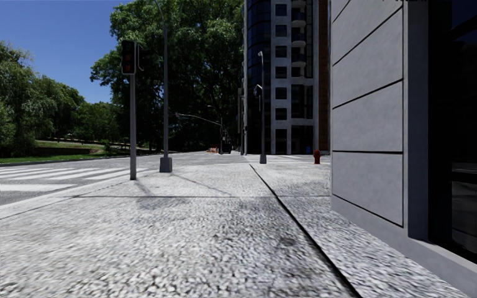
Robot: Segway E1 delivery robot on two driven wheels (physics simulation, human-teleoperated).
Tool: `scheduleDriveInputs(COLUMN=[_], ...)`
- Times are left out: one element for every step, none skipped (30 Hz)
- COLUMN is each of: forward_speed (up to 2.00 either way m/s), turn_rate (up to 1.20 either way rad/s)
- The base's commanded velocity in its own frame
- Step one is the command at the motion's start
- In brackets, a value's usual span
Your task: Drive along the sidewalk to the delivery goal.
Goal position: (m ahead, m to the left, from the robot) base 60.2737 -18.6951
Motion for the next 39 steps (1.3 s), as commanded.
scheduleDriveInputs(forward_speed=[2.00, 2.00, 2.00, 2.00, 2.00, 2.00, 2.00, 2.00, 2.00, 2.00, 2.00, 2.00, 2.00, 2.00, 2.00, 2.00, 2.00, 2.00, 2.00, 2.00, 2.00, 2.00, 2.00, 2.00, 2.00, 2.00, 2.00, 2.00, 2.00, 2.00, 2.00, 2.00, 2.00, 2.00, 2.00, 2.00, 2.00, 2.00, 2.00], turn_rate=[0.00, 0.00, 0.00, 0.00, 0.00, 0.00, 0.00, 0.00, 0.00, 0.00, 0.00, 0.00, 0.00, 0.00, 0.00, 0.00, 0.00, 0.00, -0.04, -0.20, -0.24, -0.26, -0.26, -0.27, -0.27, -0.27, -0.27, -0.27, -0.29, -0.29, -0.30, -0.31, -0.36, -0.36, -0.41, -0.42, -0.42, -0.42, -0.42])
